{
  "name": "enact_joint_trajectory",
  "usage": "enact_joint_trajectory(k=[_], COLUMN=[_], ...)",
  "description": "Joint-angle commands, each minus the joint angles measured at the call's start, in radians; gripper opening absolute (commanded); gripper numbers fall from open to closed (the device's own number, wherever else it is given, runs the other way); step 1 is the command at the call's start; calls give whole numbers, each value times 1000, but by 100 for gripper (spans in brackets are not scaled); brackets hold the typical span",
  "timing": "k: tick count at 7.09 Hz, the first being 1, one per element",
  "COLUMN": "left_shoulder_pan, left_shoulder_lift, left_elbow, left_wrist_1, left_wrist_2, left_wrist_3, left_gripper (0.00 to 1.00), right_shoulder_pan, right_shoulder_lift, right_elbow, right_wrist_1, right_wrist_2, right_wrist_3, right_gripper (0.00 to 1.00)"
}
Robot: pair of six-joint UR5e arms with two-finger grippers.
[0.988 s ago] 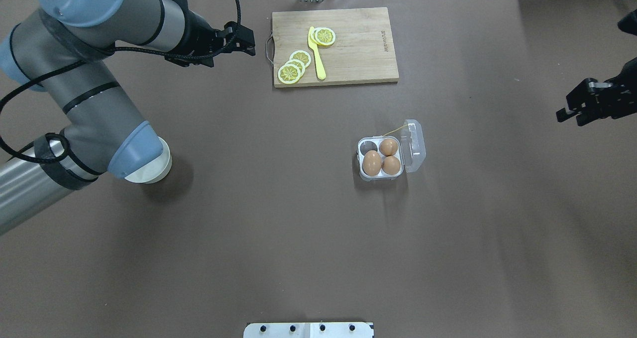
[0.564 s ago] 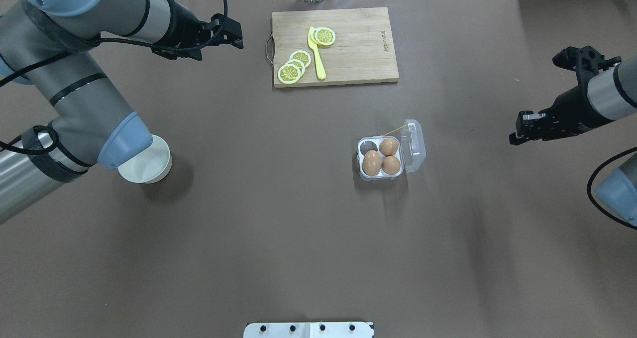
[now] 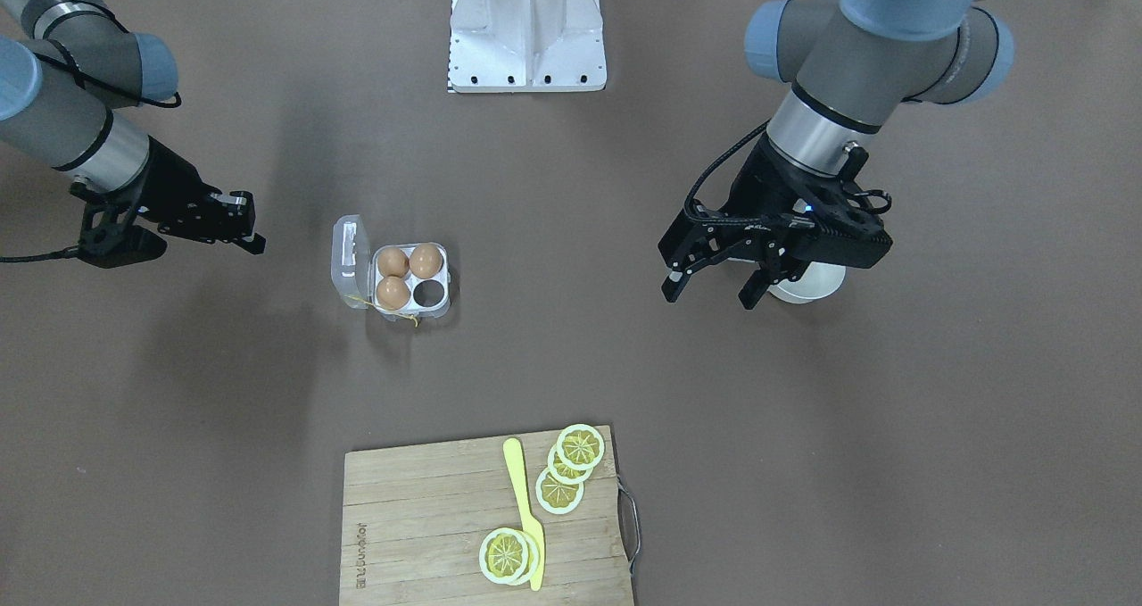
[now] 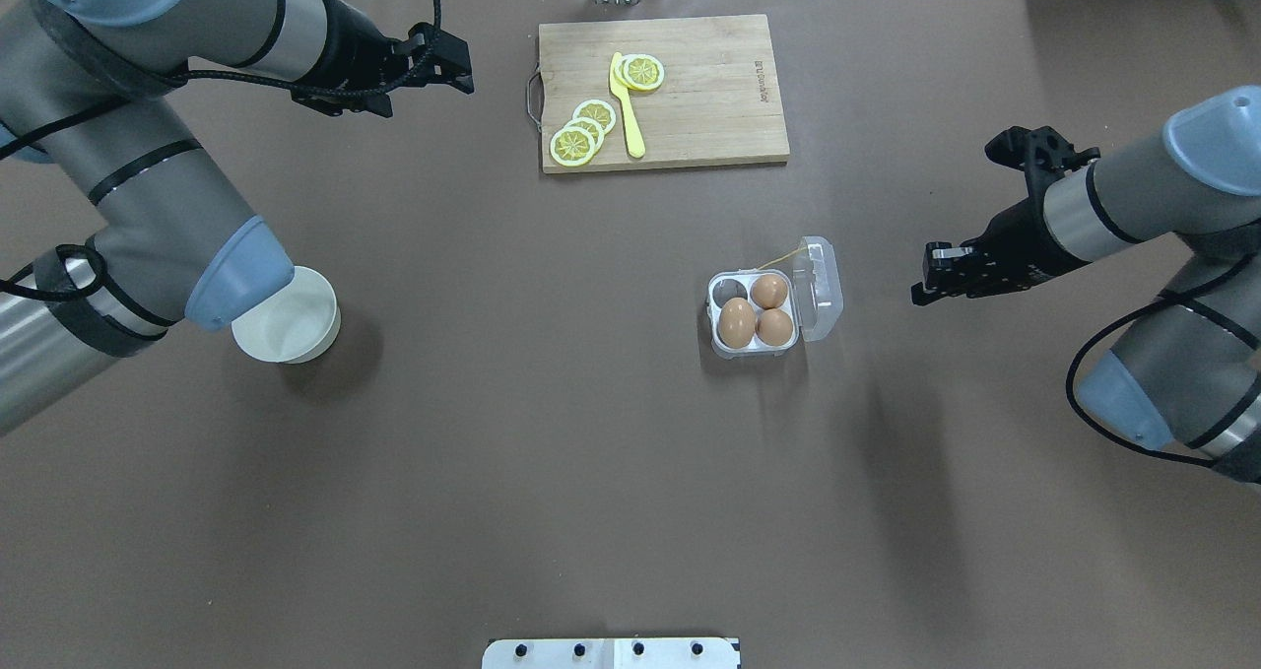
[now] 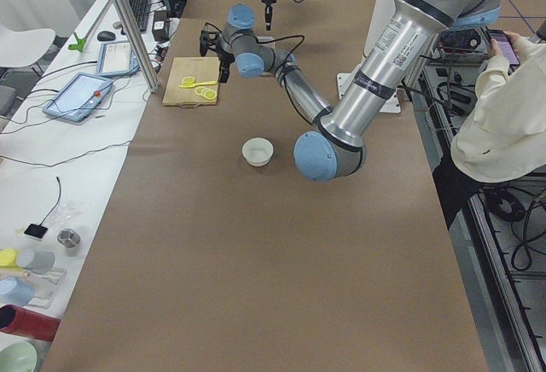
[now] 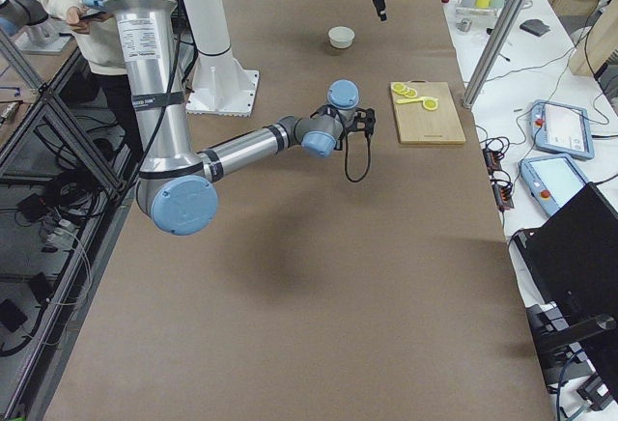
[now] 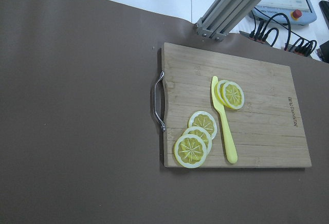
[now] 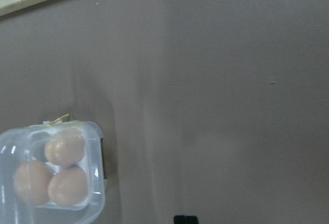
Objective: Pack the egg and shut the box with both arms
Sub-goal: 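Reach the right gripper to the open lid of the egg box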
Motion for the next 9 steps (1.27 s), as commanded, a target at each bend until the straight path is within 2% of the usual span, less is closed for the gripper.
enact_joint_trajectory(k=[1, 6, 9], left_shoulder_pan=[-8, -36, -47], left_shoulder_lift=[0, 14, 28], left_elbow=[1, 5, -1], left_wrist_1=[-1, -10, -12], left_wrist_2=[-17, -18, -52], left_wrist_3=[1, 1, 1], left_gripper=[98, 98, 98], right_shoulder_pan=[-29, -81, -85], right_shoulder_lift=[64, 293, 340], right_elbow=[-27, -156, -155], right_wrist_1=[4, -2, 0], right_wrist_2=[-1, -17, -26], right_wrist_3=[30, 142, 205], right_gripper=[0, 0, 0])
